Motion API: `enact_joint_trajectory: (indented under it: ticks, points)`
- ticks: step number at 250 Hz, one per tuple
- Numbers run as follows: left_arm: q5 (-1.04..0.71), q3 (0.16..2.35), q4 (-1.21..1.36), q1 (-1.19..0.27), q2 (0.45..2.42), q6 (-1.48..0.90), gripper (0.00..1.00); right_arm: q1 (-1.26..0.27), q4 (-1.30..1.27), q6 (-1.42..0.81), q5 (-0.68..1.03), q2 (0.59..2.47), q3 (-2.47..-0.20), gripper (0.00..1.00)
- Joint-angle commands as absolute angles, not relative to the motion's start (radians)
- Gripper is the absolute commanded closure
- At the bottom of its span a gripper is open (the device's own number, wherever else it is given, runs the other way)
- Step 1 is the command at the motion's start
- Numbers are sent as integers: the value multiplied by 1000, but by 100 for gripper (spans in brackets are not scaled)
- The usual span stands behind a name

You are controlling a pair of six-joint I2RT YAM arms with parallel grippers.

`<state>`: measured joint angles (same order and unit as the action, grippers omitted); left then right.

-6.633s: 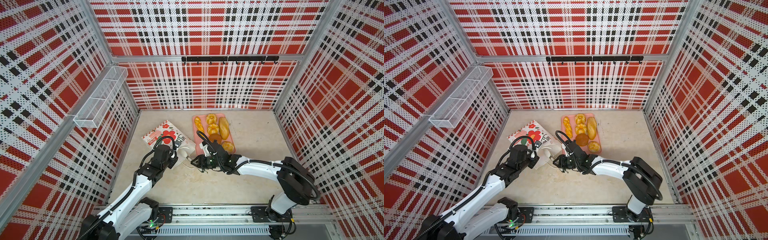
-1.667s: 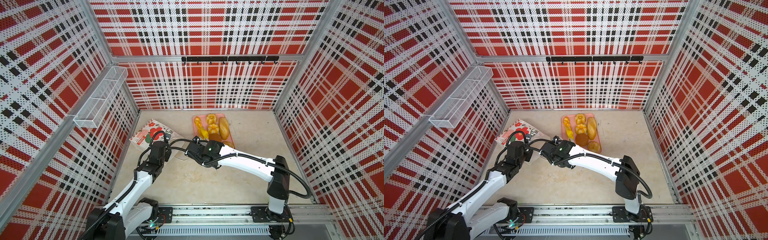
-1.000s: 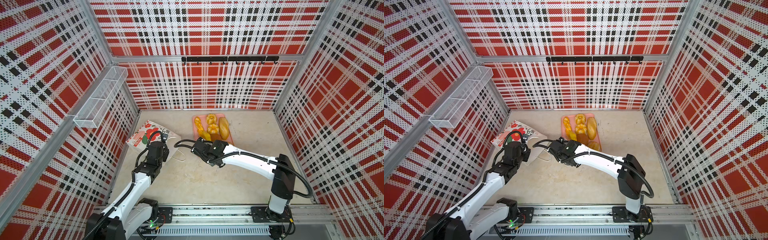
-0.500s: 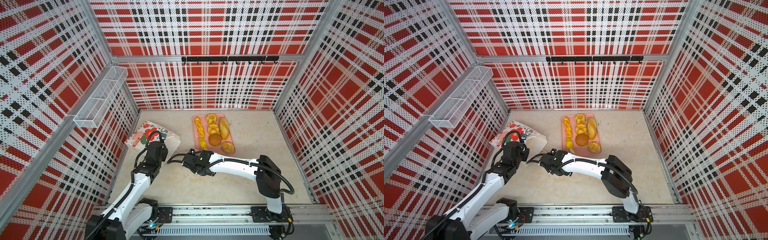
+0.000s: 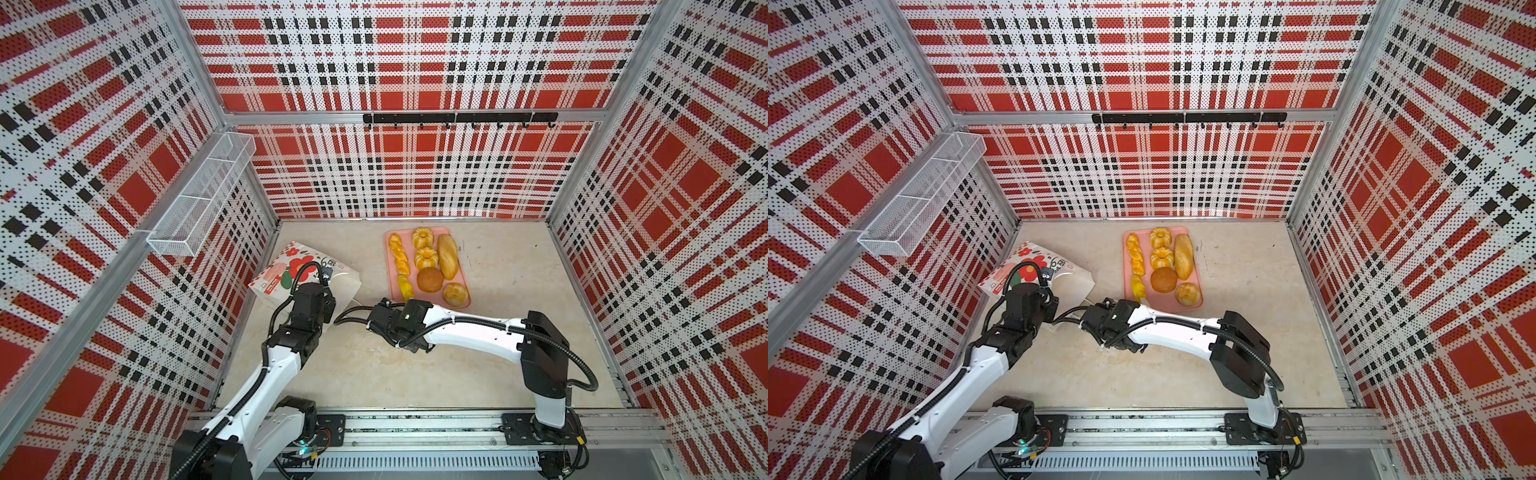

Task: Take the fake bread out of the paper bag
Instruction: 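Lift the open right tongs up from the breads on the tray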

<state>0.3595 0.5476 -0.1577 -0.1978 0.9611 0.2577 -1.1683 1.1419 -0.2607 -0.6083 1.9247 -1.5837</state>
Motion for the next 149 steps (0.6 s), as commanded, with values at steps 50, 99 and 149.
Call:
enact_joint_trajectory:
  ticks: [50, 99, 149]
  points:
    - [357, 543, -157, -194, 956, 236, 100, -1146, 1099, -303, -521, 1797, -1576, 53]
    - [361, 542, -158, -200, 954, 241, 100, -1110, 976, -308, -385, 1722, -1503, 54]
    - [365, 541, -159, -210, 952, 245, 100, -1050, 871, -359, -293, 1633, -1425, 59]
